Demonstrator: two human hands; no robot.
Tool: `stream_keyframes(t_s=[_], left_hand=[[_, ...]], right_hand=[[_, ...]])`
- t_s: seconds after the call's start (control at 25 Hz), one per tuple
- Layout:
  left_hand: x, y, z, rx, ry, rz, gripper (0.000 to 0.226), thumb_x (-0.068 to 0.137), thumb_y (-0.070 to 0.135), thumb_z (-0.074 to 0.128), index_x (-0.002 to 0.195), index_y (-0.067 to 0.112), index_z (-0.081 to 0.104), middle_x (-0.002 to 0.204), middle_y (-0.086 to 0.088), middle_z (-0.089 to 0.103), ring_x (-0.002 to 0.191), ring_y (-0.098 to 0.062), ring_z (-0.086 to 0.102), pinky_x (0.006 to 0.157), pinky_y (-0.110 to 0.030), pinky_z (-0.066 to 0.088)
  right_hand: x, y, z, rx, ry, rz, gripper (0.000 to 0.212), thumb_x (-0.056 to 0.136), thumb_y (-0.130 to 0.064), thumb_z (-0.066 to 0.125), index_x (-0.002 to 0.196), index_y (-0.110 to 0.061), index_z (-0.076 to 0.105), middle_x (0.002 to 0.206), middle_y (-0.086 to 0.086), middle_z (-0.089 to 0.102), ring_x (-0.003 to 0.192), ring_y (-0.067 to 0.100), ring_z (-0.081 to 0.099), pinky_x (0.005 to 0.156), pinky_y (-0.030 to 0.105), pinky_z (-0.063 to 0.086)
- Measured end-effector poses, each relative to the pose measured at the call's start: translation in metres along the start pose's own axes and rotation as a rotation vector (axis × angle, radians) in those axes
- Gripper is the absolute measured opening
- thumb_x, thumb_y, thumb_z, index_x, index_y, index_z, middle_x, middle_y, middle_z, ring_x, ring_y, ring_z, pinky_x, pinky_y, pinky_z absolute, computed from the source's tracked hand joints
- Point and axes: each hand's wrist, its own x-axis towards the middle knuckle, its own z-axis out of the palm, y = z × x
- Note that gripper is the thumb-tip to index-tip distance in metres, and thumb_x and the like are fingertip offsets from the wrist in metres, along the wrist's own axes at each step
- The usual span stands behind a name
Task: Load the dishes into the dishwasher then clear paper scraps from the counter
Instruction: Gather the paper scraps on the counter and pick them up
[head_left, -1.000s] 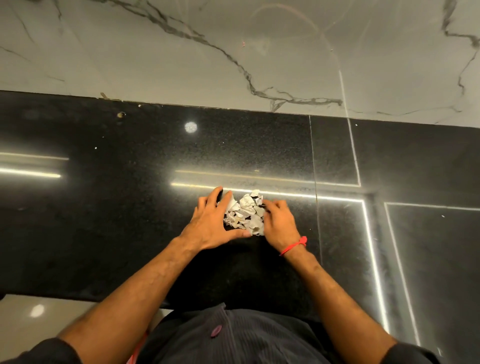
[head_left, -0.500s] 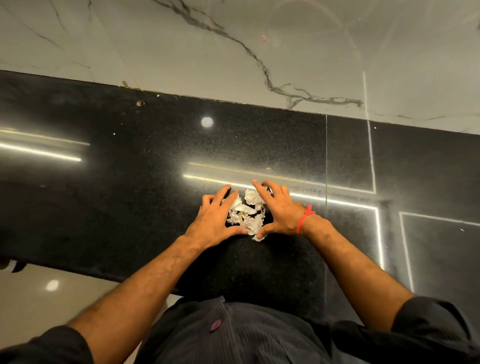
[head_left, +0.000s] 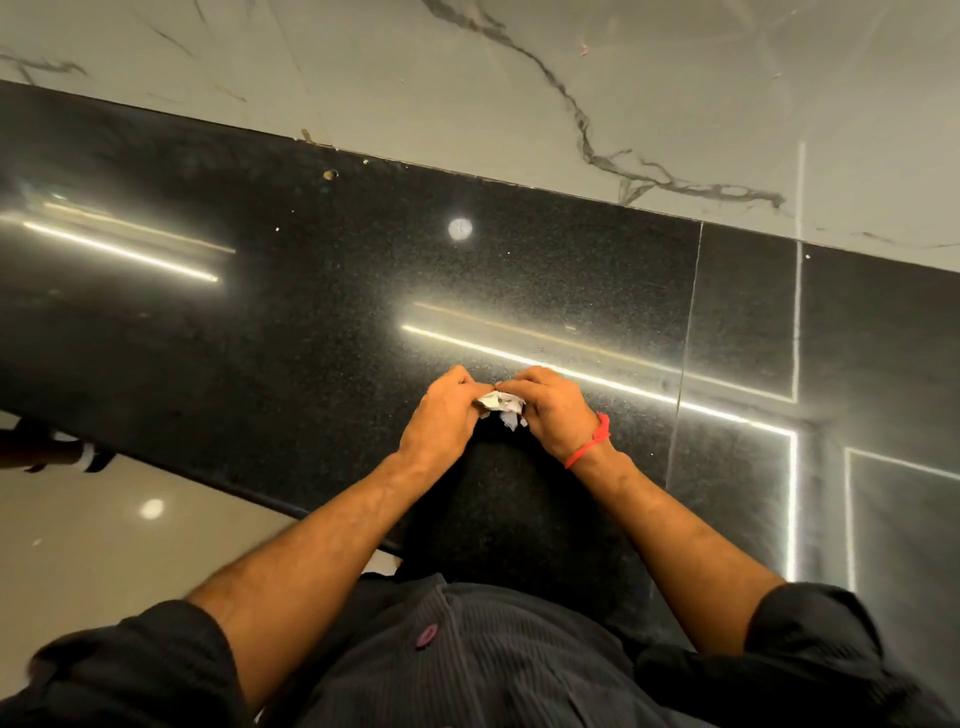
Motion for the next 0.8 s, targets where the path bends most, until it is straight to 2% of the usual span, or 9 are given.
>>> stream_keyframes(t_s=[0.08, 0.16, 0.28, 0.44, 0.64, 0.72, 0.8], left_hand=[[0.002, 0.003, -0.014, -0.042, 0.051, -0.012, 0.021, 0.092, 0.009, 0.064, 0.101, 0.020, 0.079, 0.087, -0.005, 0.060, 0.082, -0.017, 0.057, 0.080, -0.035, 0.050], [0.001, 0.006, -0.031, -0.061, 0.107, -0.047, 0.020, 0.090, 0.010, 0.068, 0.100, 0.022, 0.080, 0.085, -0.006, 0.063, 0.081, -0.018, 0.059, 0.076, -0.031, 0.049], [-0.009, 0.008, -0.055, -0.106, 0.182, -0.133, 0.011, 0.089, 0.014, 0.072, 0.093, 0.019, 0.080, 0.083, -0.001, 0.066, 0.078, -0.018, 0.062, 0.075, -0.037, 0.053], [-0.029, -0.010, -0.081, -0.199, 0.267, -0.265, 0.011, 0.086, 0.016, 0.075, 0.091, 0.025, 0.078, 0.084, 0.003, 0.072, 0.070, -0.015, 0.068, 0.070, -0.043, 0.059], [-0.077, -0.053, -0.104, -0.280, 0.342, -0.406, 0.016, 0.087, 0.014, 0.076, 0.101, 0.022, 0.078, 0.089, 0.009, 0.074, 0.079, -0.009, 0.071, 0.062, -0.020, 0.059], [-0.105, -0.078, -0.113, -0.295, 0.407, -0.462, 0.017, 0.087, 0.012, 0.075, 0.101, 0.020, 0.079, 0.089, 0.007, 0.075, 0.077, -0.009, 0.071, 0.062, -0.024, 0.060], [-0.136, -0.105, -0.123, -0.312, 0.467, -0.517, 0.018, 0.086, 0.010, 0.074, 0.100, 0.021, 0.079, 0.087, 0.007, 0.075, 0.073, -0.008, 0.070, 0.062, -0.024, 0.059]], right_hand=[[0.012, -0.007, -0.009, 0.098, 0.022, 0.089, 0.033, 0.076, -0.003, 0.055, 0.100, -0.007, 0.076, 0.088, 0.011, 0.070, 0.080, 0.028, 0.068, 0.074, 0.020, 0.048], [0.025, -0.016, -0.016, 0.133, 0.016, 0.101, 0.033, 0.075, 0.002, 0.062, 0.100, -0.014, 0.077, 0.090, 0.006, 0.073, 0.084, 0.022, 0.068, 0.077, 0.023, 0.049], [0.046, -0.034, -0.019, 0.151, -0.018, 0.047, 0.033, 0.076, 0.005, 0.067, 0.098, -0.017, 0.078, 0.088, 0.005, 0.074, 0.083, 0.020, 0.067, 0.076, 0.027, 0.048], [0.067, -0.068, -0.003, 0.165, -0.073, 0.006, 0.028, 0.078, 0.002, 0.070, 0.097, -0.017, 0.078, 0.088, 0.003, 0.074, 0.082, 0.017, 0.067, 0.074, 0.014, 0.042], [0.079, -0.120, 0.042, 0.186, -0.211, -0.001, 0.028, 0.080, -0.001, 0.070, 0.098, -0.022, 0.078, 0.091, -0.002, 0.072, 0.084, 0.010, 0.065, 0.074, 0.007, 0.040], [0.082, -0.148, 0.069, 0.196, -0.271, -0.024, 0.030, 0.081, 0.000, 0.070, 0.098, -0.022, 0.078, 0.092, -0.003, 0.072, 0.086, 0.010, 0.065, 0.076, 0.009, 0.044], [0.084, -0.180, 0.096, 0.201, -0.323, -0.049, 0.031, 0.082, 0.002, 0.067, 0.099, -0.021, 0.078, 0.094, -0.003, 0.072, 0.088, 0.011, 0.065, 0.080, 0.017, 0.049]])
